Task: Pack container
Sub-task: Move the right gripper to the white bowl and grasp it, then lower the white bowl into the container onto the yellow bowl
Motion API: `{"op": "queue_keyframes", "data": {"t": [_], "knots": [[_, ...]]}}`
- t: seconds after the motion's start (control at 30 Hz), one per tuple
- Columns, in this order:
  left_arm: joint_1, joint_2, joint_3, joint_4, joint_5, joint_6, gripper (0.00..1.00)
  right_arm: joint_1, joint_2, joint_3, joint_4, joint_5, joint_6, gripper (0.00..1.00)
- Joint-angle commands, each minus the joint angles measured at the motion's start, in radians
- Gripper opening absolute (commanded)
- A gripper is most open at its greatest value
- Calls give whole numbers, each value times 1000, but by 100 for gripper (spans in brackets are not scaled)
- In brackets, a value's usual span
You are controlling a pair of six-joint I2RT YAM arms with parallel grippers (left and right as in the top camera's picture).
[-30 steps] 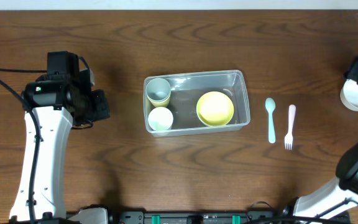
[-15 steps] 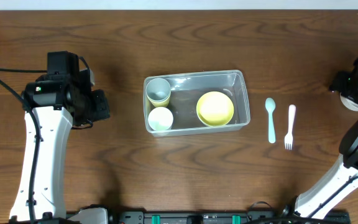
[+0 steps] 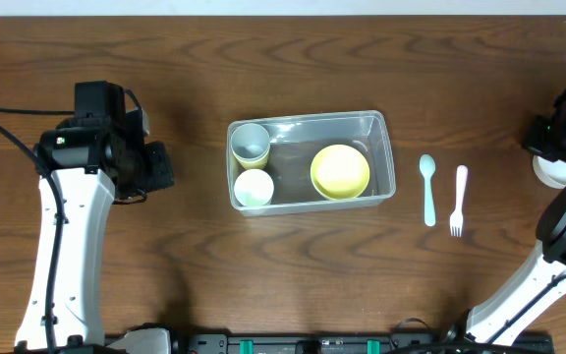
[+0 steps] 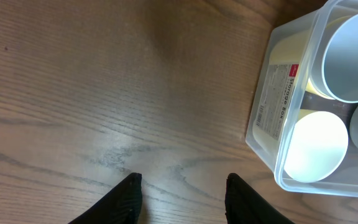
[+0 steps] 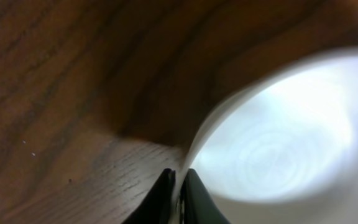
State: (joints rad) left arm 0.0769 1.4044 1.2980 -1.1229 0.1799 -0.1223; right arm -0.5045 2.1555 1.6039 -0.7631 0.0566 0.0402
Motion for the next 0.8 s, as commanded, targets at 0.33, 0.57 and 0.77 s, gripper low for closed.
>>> {"op": "queue_keyframes", "data": {"t": [0.33,0.57,0.77], "knots": [[5,0,2,-12,-8,17,44,72,-208,22,-49,-151,-46,1],[5,0,2,-20,-8,17,45,315,-470,22,-111,-217,-182,1],[5,0,2,-19,-8,17,45,652,-574,22,-200,-217,-299,1]]}}
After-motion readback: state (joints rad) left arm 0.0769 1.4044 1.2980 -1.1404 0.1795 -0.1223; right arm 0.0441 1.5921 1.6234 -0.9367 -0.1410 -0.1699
